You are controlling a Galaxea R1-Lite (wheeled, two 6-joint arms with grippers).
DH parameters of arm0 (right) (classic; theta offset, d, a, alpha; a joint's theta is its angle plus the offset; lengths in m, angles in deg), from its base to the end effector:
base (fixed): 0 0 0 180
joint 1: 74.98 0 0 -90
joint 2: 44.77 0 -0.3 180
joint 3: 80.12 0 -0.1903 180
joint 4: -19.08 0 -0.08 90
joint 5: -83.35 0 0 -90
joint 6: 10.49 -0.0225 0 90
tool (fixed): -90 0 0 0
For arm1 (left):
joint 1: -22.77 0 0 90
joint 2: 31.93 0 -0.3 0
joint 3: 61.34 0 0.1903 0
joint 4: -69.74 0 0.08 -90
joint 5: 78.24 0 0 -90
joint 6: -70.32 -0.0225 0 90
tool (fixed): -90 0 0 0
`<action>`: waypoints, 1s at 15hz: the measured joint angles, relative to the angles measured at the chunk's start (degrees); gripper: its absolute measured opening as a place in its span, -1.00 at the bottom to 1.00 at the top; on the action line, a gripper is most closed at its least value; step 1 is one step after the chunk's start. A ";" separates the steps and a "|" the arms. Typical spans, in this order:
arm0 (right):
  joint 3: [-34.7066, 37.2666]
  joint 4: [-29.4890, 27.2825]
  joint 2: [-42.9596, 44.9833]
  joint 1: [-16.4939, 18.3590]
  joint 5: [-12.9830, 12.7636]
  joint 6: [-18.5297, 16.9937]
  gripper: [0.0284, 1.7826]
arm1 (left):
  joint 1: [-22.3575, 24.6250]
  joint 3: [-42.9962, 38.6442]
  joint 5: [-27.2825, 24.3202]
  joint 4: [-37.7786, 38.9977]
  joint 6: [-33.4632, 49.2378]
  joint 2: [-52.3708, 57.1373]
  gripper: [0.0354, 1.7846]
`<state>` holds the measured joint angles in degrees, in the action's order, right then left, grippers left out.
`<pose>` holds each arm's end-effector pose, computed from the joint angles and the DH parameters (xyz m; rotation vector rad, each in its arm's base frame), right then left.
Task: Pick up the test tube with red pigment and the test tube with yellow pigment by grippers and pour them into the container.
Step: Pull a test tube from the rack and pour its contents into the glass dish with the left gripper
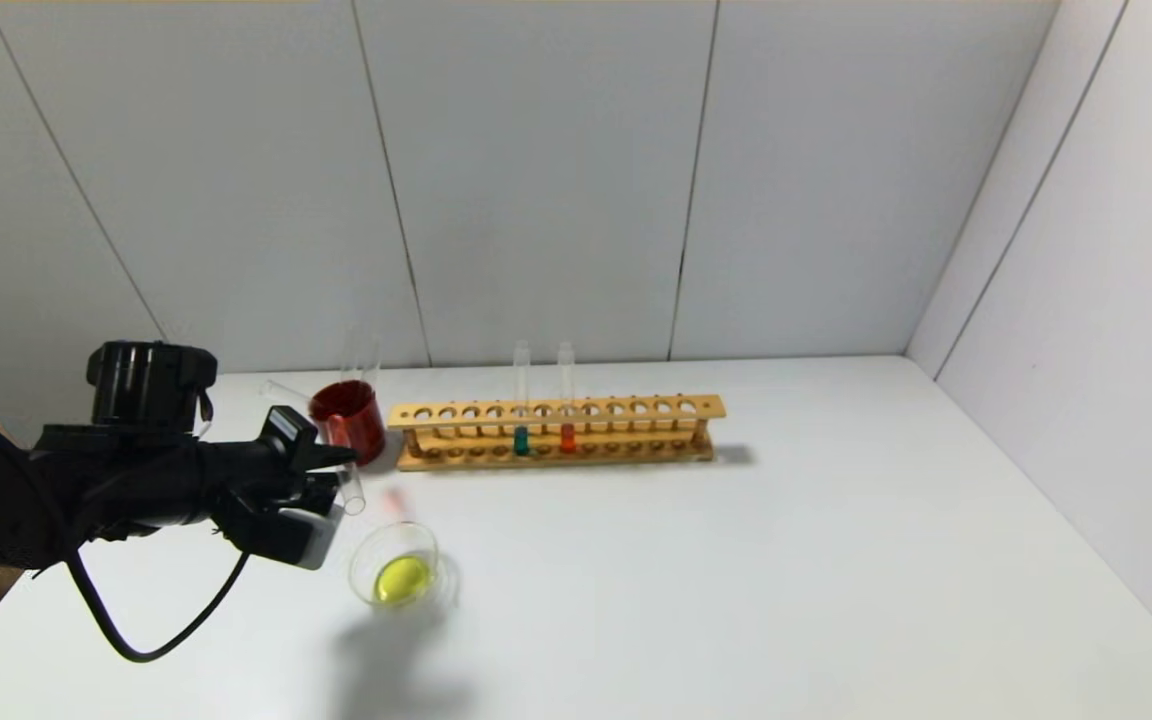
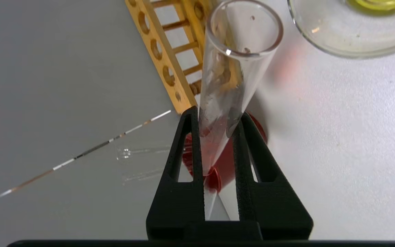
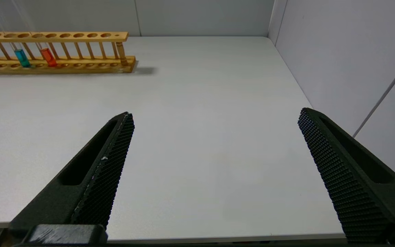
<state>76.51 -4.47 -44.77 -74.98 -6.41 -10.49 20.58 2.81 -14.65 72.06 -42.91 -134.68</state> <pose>-0.0228 0.0001 0.0752 0.0000 0.0031 0.0042 0.2951 -0.0213 0.1146 1.7267 -0.0671 -0.9031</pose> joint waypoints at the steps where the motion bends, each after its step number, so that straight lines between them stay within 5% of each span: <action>1: 0.00 0.00 0.00 0.00 0.00 0.00 0.96 | -0.45 0.05 0.63 0.00 0.00 -0.06 -0.69; 15: 0.00 0.00 0.00 0.00 0.00 0.00 0.96 | -1.30 0.48 6.05 -0.57 -9.65 0.28 -0.69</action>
<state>76.51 -4.47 -44.77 -74.98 -6.41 -10.49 19.27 3.29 -8.60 71.49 -52.56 -134.40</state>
